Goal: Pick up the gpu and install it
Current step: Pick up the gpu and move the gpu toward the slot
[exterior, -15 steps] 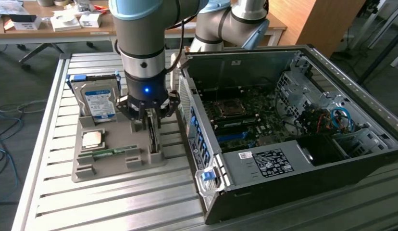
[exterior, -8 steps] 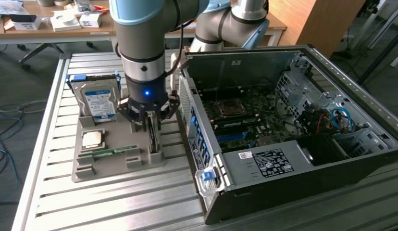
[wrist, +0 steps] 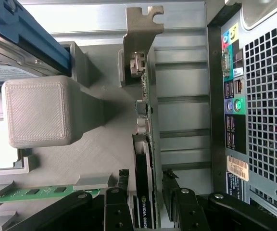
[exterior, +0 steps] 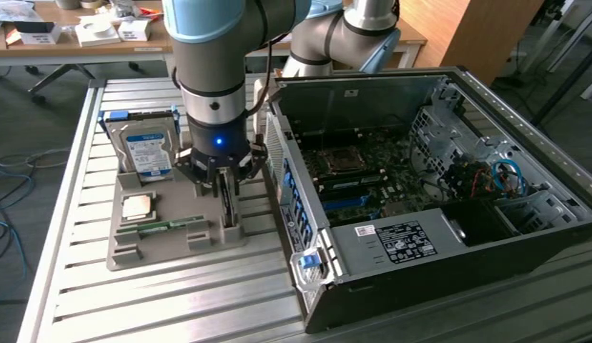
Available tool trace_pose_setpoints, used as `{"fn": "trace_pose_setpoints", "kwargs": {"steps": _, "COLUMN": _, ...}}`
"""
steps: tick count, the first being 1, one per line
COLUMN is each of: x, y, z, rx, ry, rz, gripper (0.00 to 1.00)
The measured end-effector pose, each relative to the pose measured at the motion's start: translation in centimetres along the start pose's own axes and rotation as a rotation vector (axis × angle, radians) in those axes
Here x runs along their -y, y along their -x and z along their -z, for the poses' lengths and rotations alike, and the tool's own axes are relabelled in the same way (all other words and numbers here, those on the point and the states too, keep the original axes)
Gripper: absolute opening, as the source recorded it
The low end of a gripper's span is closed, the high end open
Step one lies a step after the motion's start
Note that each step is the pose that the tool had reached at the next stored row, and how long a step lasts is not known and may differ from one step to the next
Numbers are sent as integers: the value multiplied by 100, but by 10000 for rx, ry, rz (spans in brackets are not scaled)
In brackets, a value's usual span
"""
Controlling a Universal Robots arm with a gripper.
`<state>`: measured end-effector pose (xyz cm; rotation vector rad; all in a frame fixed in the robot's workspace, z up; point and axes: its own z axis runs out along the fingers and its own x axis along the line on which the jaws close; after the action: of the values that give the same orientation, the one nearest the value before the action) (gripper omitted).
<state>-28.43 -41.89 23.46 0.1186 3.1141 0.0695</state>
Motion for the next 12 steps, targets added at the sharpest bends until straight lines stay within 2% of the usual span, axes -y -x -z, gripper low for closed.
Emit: {"fn": "trace_pose_setpoints", "kwargs": {"steps": 12, "x": -73, "y": -21, "z": -32, "rx": 3, "ry": 4, "rz": 0, "gripper": 42}}
